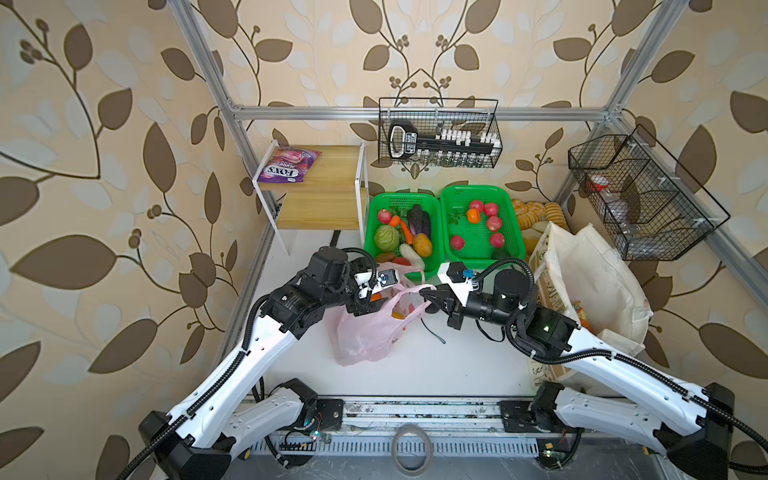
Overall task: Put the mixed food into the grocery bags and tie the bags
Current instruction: 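Grasp the nearer pink bag handle with the right gripper while the left lifts the other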
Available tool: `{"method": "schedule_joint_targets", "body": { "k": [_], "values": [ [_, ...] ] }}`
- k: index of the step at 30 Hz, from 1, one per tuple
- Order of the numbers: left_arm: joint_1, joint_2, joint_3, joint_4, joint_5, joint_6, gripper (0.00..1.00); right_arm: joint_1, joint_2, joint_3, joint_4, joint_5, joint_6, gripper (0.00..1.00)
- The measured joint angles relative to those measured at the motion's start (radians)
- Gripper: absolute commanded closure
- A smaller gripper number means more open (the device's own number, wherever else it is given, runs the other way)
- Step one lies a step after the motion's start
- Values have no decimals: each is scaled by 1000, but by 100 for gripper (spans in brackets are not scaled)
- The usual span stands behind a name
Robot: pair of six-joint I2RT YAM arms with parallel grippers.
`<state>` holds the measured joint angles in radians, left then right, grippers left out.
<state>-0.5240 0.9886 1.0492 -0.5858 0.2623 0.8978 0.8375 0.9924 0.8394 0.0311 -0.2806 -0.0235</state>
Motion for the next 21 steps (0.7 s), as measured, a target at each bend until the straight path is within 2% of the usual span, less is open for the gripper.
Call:
{"method": "schedule_joint_targets", "body": {
  "k": [4, 9, 21],
  "values": [
    [-19, 39, 1, 55, -1, 34, 19, 0, -17, -14, 10, 0, 0, 97],
    [-41, 102, 16, 58, 66, 51, 24, 0, -42, -40, 23, 0, 0, 97],
    [-80, 160, 21, 170, 107, 12, 30, 0, -103, -112, 66, 0, 31, 96]
  ]
}}
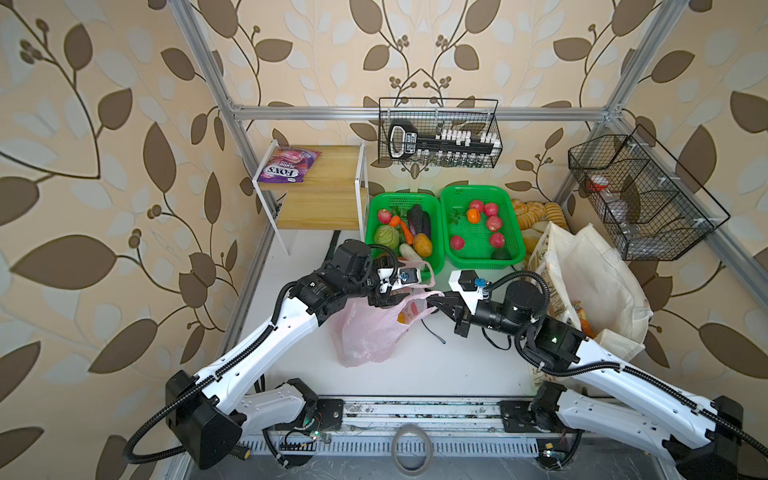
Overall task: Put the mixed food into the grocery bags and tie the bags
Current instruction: 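Grasp the nearer pink bag handle with the right gripper while the left lifts the other, then lift both bag handles upward and bring the grippers toward each other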
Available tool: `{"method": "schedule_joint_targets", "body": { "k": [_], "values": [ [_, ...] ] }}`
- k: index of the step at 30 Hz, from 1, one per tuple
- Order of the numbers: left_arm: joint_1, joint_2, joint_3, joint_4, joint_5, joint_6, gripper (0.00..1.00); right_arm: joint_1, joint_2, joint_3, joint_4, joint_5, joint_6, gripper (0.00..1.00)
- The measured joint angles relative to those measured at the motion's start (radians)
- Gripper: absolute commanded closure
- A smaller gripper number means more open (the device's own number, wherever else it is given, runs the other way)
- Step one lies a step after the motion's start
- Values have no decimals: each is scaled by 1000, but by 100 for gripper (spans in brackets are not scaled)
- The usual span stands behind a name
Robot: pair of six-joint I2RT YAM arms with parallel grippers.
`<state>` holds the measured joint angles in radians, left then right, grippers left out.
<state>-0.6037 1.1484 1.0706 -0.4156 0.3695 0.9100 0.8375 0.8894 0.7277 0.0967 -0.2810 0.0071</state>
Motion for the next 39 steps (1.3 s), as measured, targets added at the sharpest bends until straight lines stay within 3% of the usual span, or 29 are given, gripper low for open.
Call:
{"method": "schedule_joint_targets", "body": {
  "k": [3, 6, 10, 13, 21, 27, 32, 39],
  "values": [
    [0, 21, 9, 11, -3, -5, 36, 0, -13, -8, 3, 0, 3, 96],
    [0, 41, 21, 20, -6, -8, 50, 0, -27, -17, 6, 0, 4, 97],
    [-6, 54, 41, 31, -11, -49, 83, 0, -37, -18, 6, 5, 4, 96],
    [-6, 49, 55, 55, -24, -130, 100, 0, -48, -23, 5, 31, 4, 96],
    [-6, -119, 61, 130, -175, -455, 100, -21, -78, 0, -10, 105, 8, 95],
    [-6, -325, 84, 102, -303, -712, 100, -93, -43, 175, -73, 126, 32, 94],
    [-6, -420, 103, 5, -387, -884, 100, -159, -2, 288, -82, 56, 55, 90],
    [-6, -455, 79, -159, -473, -1046, 100, -130, 107, 322, -102, -56, 55, 90]
  ]
}}
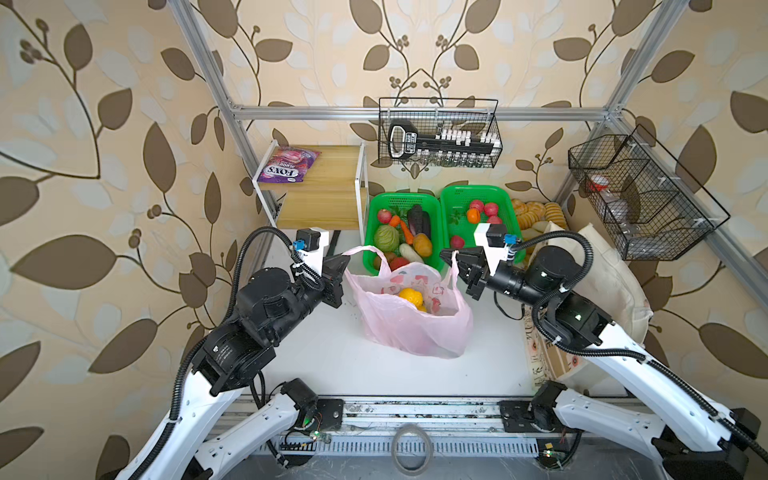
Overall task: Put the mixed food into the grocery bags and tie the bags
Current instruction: 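Lift both bag handles upward and bring the grippers toward each other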
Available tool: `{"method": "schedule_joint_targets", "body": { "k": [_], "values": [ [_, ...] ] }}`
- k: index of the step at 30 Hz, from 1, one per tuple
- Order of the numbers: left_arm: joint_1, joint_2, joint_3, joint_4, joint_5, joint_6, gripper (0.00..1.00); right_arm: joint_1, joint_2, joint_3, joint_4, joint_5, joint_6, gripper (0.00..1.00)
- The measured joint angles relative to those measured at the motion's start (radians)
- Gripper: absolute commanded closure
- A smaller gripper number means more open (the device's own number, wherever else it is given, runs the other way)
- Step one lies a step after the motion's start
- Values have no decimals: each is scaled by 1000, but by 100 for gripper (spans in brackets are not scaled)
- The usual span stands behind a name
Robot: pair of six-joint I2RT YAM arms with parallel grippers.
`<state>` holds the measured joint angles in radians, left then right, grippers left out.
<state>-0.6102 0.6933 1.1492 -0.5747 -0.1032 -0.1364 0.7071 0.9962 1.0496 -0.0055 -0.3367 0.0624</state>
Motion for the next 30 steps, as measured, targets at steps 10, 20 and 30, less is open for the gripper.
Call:
{"method": "schedule_joint_targets", "body": {
  "k": [10, 20, 30],
  "values": [
    [0, -10, -11, -115, -42, -130, 47, 22, 79, 0, 0, -65, -3, 90],
    [0, 153, 312, -138, 73, -112, 38, 30, 116, 50, -1, -83, -3, 90],
    [-1, 449, 431, -108, 515, -162, 42, 36, 117, 56, -10, -79, -7, 90]
  ]
}}
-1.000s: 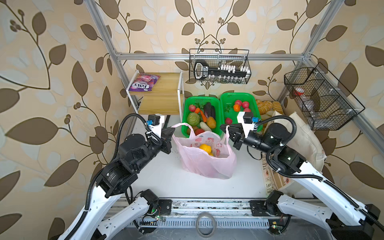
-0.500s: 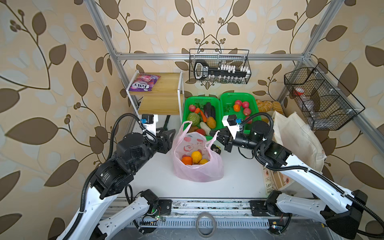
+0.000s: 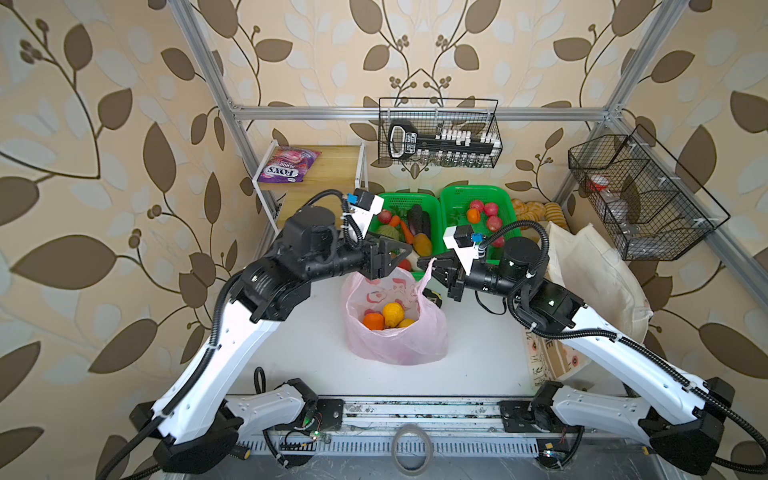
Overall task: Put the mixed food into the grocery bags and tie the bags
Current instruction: 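Lift both bag handles upward and bring the grippers toward each other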
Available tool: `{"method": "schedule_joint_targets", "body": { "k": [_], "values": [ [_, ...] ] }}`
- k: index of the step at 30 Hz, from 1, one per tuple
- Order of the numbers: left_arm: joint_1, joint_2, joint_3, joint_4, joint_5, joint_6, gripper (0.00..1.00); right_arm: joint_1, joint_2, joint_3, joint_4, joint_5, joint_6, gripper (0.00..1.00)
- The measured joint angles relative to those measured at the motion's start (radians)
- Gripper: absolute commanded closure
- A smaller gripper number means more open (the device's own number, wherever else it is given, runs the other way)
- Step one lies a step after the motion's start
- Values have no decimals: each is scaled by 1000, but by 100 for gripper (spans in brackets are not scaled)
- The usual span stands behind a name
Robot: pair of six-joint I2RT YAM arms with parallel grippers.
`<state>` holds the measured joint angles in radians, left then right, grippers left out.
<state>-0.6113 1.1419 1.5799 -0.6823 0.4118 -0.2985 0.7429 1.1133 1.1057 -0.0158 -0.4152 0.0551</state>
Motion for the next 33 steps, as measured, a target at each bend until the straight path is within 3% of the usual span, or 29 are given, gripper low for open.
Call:
{"method": "schedule_joint_targets", "body": {
  "k": [6, 26, 33],
  "values": [
    [-43, 87, 46, -10, 79, -31, 48, 3, 1, 0, -5, 7, -1, 90],
    [-97, 157, 130, -124, 79, 10, 64, 8, 37, 29, -41, 32, -15, 90],
    [-97, 163, 130, -122, 75, 31, 95, 8, 37, 31, -50, 34, -19, 87]
  ]
}}
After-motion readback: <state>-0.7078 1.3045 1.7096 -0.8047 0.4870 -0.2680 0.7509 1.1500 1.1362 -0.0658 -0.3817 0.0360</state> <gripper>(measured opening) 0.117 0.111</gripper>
